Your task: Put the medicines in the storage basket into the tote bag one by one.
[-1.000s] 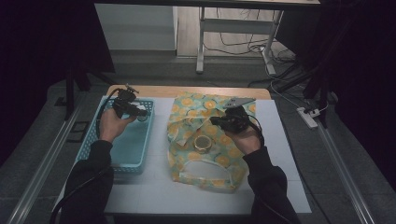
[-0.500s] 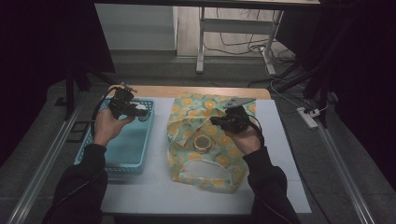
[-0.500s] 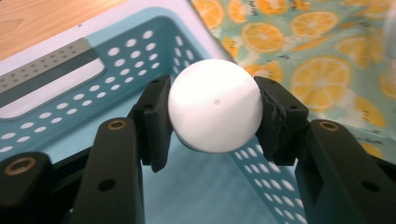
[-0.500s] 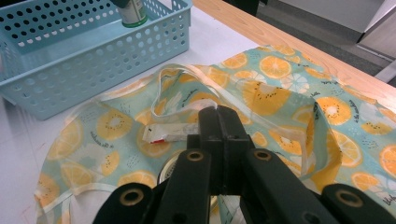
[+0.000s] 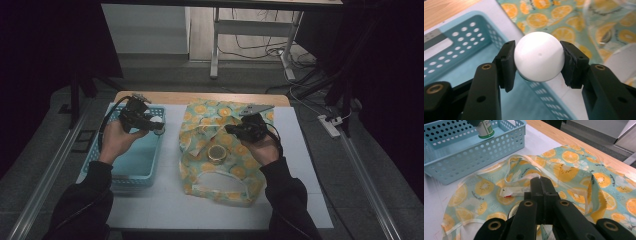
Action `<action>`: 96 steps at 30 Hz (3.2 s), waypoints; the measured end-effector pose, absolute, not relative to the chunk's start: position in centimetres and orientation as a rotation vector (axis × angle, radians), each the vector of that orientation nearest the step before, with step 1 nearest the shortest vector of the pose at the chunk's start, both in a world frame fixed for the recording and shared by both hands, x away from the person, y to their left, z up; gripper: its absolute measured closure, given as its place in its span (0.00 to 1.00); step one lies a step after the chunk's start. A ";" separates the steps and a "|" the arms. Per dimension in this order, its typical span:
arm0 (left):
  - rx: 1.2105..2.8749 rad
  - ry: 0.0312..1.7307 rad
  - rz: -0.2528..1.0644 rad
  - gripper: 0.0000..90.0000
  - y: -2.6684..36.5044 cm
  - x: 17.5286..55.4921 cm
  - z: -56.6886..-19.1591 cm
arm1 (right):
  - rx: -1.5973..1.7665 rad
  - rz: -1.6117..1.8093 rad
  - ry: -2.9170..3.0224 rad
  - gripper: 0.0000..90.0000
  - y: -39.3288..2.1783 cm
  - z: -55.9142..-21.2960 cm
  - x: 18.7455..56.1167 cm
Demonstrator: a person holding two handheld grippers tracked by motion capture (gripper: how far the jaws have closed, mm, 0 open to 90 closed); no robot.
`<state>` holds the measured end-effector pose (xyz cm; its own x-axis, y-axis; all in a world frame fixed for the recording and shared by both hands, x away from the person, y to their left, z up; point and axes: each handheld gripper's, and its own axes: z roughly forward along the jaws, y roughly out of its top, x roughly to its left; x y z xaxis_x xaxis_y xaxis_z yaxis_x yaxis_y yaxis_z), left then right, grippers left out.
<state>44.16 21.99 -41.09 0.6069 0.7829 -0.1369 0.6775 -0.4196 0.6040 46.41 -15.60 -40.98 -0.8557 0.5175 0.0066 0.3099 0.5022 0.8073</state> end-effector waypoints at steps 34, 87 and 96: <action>2.306 0.839 0.124 0.56 12.6 41.2 -40.9 | 0.698 1.276 2.503 1.00 -15.5 -41.0 46.3; 2.369 0.829 0.147 0.56 3.2 46.3 -46.1 | 0.716 1.274 2.488 1.00 -15.7 -41.4 46.7; 2.364 0.851 0.141 0.56 2.9 46.9 -47.1 | 0.715 1.262 2.490 1.00 -15.8 -41.5 46.7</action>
<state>46.88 2.89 -47.09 0.7871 0.6082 -0.1027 0.5426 -0.6034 0.5844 46.74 -15.76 -41.48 -0.8452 0.5343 -0.0086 0.3090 0.5017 0.8080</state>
